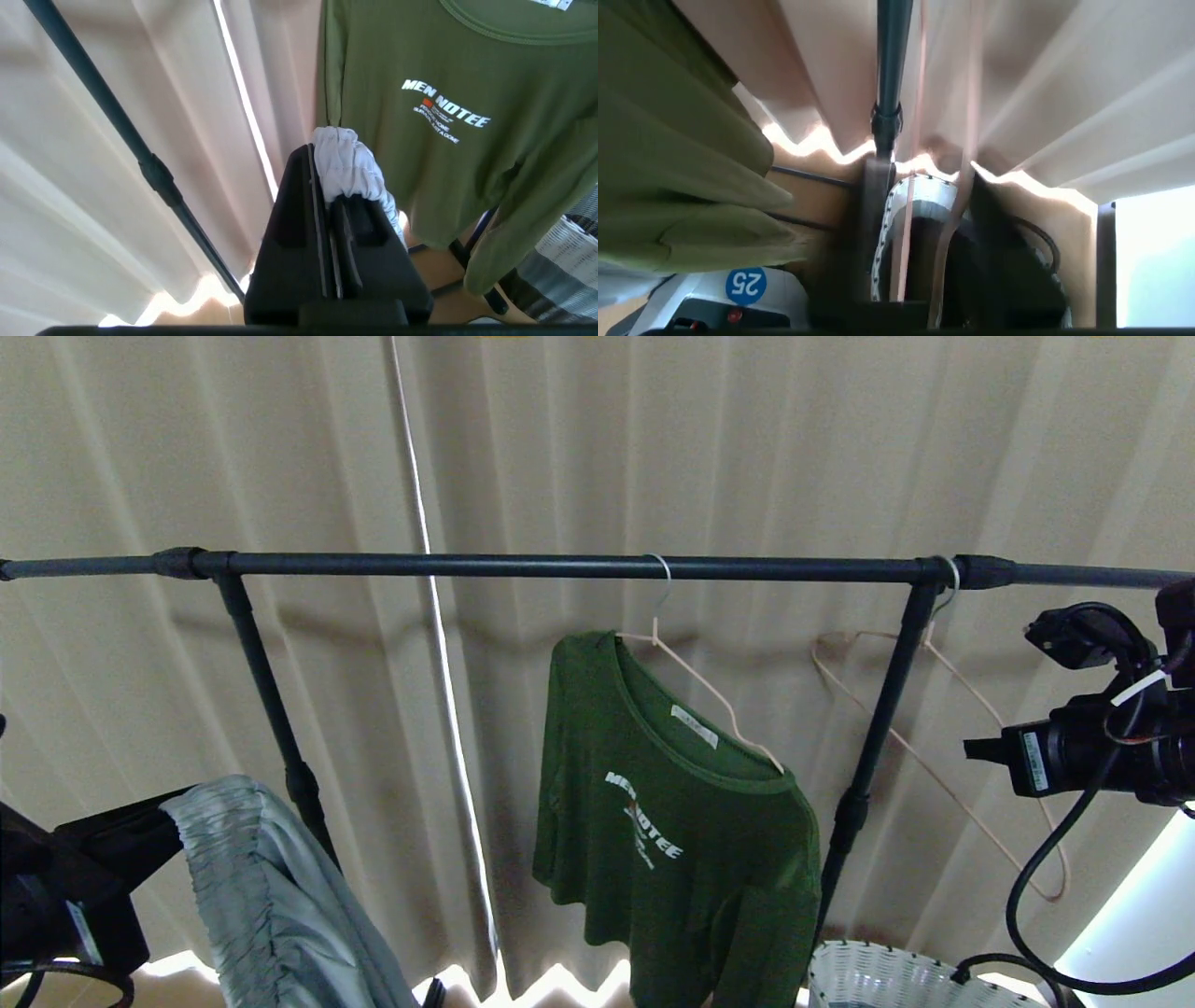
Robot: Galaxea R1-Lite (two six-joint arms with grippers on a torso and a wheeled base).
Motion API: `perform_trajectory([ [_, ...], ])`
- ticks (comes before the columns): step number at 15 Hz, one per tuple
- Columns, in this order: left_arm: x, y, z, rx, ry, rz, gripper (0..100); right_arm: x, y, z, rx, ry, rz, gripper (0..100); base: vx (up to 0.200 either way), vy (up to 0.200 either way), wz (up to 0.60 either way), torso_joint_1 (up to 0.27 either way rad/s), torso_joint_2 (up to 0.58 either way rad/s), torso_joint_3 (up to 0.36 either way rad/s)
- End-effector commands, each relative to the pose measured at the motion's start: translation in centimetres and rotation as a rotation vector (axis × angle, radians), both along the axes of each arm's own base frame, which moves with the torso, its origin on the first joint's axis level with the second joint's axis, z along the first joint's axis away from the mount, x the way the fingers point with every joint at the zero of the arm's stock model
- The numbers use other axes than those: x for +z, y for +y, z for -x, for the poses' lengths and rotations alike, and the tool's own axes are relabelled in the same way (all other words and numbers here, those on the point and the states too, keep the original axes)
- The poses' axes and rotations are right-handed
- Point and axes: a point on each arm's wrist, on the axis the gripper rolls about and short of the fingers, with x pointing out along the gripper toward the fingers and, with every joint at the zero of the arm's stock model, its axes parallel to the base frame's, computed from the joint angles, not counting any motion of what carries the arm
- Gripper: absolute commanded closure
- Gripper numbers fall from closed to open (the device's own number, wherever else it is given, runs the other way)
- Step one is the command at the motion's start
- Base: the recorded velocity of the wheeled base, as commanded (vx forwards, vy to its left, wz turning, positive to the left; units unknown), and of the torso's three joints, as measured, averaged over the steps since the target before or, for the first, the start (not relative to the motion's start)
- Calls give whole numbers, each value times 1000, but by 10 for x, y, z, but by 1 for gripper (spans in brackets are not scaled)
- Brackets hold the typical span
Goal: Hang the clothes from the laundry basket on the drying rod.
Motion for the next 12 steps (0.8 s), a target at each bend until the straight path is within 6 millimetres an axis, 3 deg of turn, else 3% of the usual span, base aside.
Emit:
perform_trajectory([
  [1, 0, 0, 0, 3, 1, -1, 100, 1, 0, 2, 3, -1, 0, 100, 0, 0, 0, 0, 0, 0],
  [7, 0, 0, -1, 5, -1, -5, 100, 14, -2, 11, -8, -59, -2, 100, 0, 0, 0, 0, 0, 0],
  [9, 1, 0, -1, 7, -5, -8, 100, 30, -7, 27, -30, -129, -6, 100, 0, 0, 0, 0, 0, 0],
  [12, 0, 0, -1, 6, -3, -8, 100, 38, -11, 39, -55, -171, -21, 100, 0, 0, 0, 0, 0, 0],
])
